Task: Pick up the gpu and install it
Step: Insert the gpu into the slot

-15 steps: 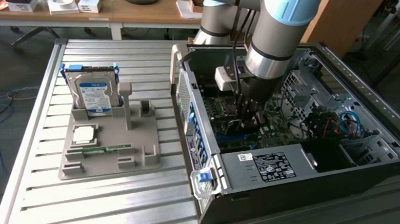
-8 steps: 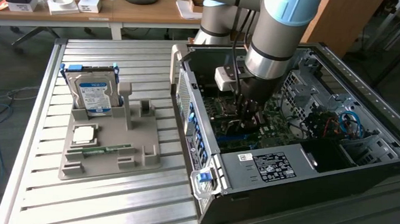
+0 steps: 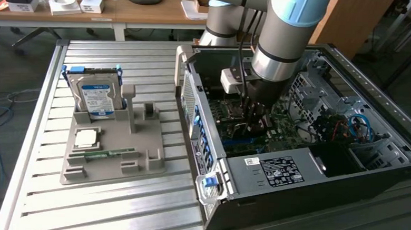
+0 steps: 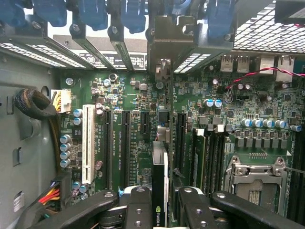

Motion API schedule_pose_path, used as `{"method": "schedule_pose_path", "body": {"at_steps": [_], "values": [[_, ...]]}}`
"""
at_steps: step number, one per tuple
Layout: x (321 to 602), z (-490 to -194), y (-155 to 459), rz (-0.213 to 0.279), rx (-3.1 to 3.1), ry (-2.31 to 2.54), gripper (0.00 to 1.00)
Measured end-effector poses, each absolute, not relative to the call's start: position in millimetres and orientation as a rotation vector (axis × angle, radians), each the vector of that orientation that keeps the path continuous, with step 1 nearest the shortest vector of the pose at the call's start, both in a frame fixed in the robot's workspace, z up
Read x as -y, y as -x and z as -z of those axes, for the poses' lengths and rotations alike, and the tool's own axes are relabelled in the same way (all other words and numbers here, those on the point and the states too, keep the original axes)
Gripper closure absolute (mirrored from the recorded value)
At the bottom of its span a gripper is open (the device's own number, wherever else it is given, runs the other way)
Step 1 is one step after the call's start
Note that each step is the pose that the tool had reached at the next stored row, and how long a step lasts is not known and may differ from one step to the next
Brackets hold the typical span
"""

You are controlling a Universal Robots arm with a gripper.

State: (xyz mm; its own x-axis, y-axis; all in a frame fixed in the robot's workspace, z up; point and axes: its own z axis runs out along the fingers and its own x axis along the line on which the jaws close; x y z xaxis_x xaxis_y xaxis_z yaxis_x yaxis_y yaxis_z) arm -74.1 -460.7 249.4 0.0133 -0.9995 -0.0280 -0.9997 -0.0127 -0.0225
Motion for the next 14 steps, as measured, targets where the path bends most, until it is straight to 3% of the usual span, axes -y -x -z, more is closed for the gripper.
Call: {"method": "schedule_pose_path", "body": {"at_steps": [14], "values": [[461.2, -249.0, 74.1, -0.007, -2.185, 2.206, 0.74]]}}
